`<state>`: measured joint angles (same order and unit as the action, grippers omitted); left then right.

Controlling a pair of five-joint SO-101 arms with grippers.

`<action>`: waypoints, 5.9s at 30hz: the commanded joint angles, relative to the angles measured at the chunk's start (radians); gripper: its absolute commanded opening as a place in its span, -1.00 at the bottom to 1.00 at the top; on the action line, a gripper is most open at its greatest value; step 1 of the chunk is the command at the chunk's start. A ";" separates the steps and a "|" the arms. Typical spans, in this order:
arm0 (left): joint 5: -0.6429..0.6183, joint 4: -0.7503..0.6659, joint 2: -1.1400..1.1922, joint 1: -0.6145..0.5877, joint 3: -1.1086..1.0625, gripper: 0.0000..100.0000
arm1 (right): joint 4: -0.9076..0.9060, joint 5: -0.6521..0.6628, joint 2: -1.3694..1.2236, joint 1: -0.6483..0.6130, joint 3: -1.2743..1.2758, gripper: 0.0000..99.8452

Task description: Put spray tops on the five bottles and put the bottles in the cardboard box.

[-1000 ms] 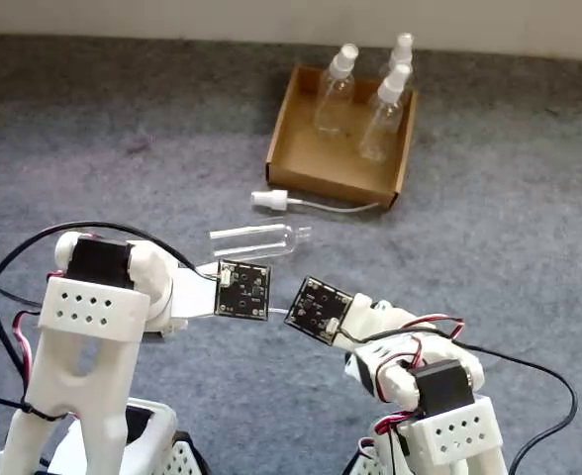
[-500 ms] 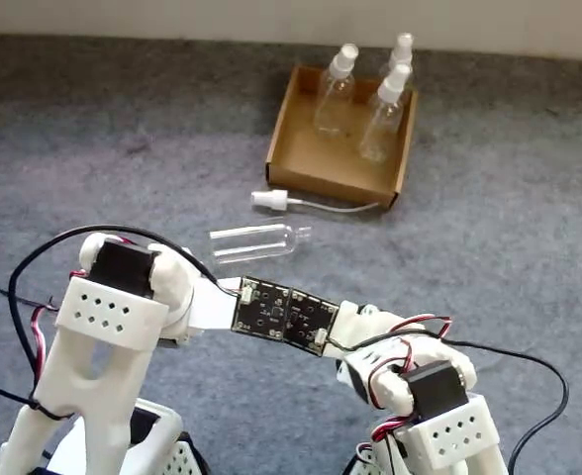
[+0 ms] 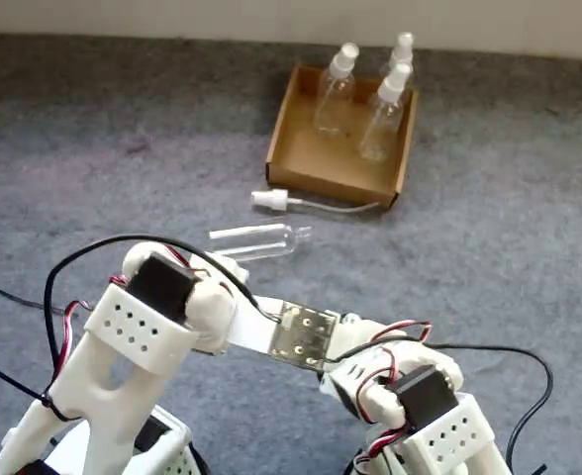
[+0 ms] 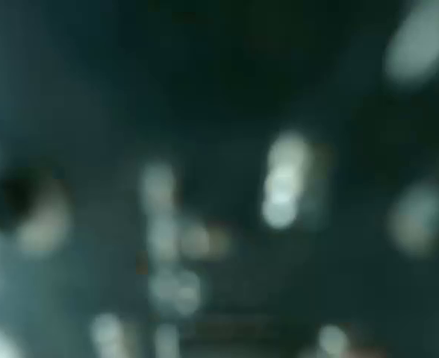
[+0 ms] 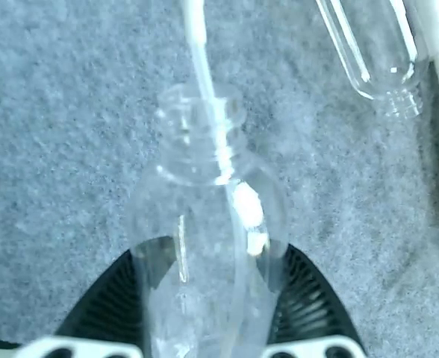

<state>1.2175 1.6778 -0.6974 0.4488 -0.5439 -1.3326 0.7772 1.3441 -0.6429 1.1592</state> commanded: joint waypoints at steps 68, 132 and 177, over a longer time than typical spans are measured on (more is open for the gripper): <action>-0.247 -0.190 -0.019 0.162 0.116 -0.68 | 0.242 -0.557 0.257 -0.042 0.150 -0.99; -1.921 -0.672 -0.021 -0.013 0.318 -0.68 | 0.572 -0.667 0.449 0.168 0.291 -0.99; -1.519 -0.609 -0.142 -0.033 0.441 -0.68 | 0.851 -0.663 0.447 0.249 0.124 -0.99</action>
<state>-0.3982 1.0380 -0.8324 0.5148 -0.1112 -0.6590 0.1005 1.7967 -0.4020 1.3449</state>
